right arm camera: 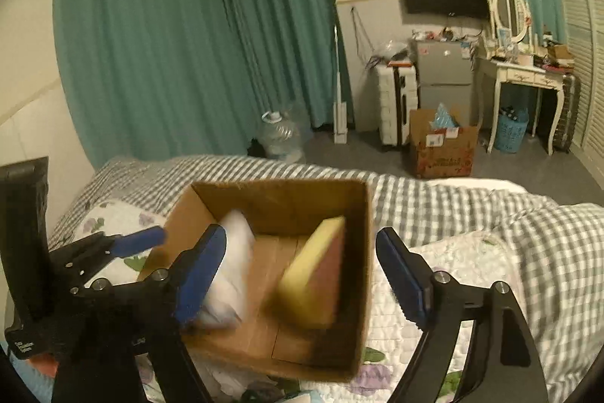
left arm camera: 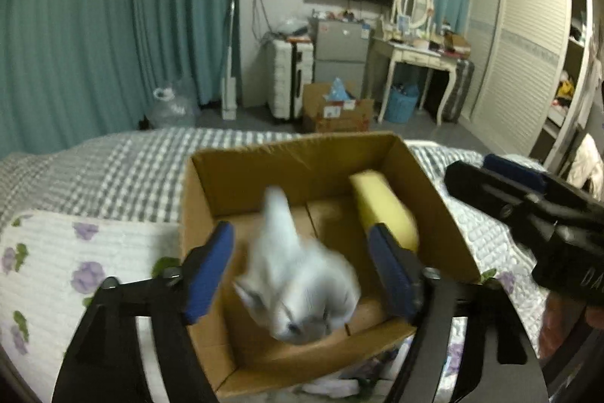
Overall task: Organize soft objects
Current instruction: 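Grasp white sock with left gripper while right gripper carries sponge to box, then open both grippers to drop the sock and sponge into the box, then grasp cream lace cloth with left gripper while right gripper grasps white sock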
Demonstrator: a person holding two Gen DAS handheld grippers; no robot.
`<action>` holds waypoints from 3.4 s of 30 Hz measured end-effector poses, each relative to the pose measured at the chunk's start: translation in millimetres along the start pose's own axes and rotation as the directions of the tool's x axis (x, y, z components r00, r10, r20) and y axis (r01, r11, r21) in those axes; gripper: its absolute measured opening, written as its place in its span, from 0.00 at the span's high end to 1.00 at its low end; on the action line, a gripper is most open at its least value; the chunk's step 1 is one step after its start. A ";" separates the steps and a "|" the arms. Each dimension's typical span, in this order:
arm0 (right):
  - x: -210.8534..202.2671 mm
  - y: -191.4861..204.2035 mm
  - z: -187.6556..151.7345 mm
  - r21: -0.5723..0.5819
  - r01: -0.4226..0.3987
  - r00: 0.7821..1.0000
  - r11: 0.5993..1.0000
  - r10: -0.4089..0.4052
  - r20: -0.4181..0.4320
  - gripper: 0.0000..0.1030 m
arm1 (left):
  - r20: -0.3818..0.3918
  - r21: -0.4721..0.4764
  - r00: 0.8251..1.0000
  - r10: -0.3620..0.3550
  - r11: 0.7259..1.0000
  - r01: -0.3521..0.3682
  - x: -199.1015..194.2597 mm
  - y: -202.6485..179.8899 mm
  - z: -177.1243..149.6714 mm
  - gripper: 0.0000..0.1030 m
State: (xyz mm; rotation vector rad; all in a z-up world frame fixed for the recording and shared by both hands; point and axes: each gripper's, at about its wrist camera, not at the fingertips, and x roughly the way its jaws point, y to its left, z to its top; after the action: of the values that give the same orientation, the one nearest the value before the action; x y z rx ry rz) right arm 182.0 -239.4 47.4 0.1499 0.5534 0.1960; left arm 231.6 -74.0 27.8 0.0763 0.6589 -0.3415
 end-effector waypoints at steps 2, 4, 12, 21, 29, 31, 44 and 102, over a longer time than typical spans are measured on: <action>-15.9 0.9 6.1 -0.003 0.020 1.000 1.000 -0.020 0.018 0.21 | 0.020 0.010 0.999 0.025 1.000 -0.025 -14.2 -1.2 2.4 0.18; -37.1 6.2 12.6 -0.021 0.028 0.999 0.999 -0.027 0.028 0.19 | 0.040 0.023 0.998 0.040 0.999 -0.041 -37.5 -2.8 5.9 0.16; -157.7 45.2 34.0 -0.123 0.031 0.998 0.992 -0.023 0.065 0.03 | 0.143 0.044 0.988 0.058 0.997 -0.065 -145.6 -9.2 6.9 0.07; -240.6 77.1 10.9 -0.226 0.099 0.995 0.969 -0.100 0.006 0.02 | 0.097 0.034 0.992 0.080 0.996 -0.084 -209.9 -16.8 -26.9 0.06; -203.4 52.8 -66.9 -0.202 0.054 0.995 0.978 -0.071 -0.076 0.02 | -0.017 -0.023 0.997 0.075 0.997 -0.075 -152.5 -25.3 -100.1 0.06; -180.3 41.9 -83.7 -0.199 0.080 0.990 0.977 -0.100 -0.095 0.02 | -0.044 -0.023 0.994 0.097 0.995 -0.098 -130.2 -30.8 -119.0 0.06; -56.0 2.1 -183.3 -0.180 0.056 0.909 0.982 -0.125 -0.398 0.14 | -0.166 0.053 0.983 0.079 0.996 -0.071 -76.1 -39.2 -183.1 0.06; -183.4 64.7 -42.1 -0.234 -0.019 0.998 0.972 0.004 -0.066 0.78 | -0.030 0.025 1.000 0.006 1.000 -0.005 -159.9 -42.4 -60.0 0.86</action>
State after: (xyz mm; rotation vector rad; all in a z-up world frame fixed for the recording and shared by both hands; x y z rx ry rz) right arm -2.6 -214.0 117.3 -0.0832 0.5899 0.2770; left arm 64.4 -57.5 79.9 0.1068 0.6843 -0.3436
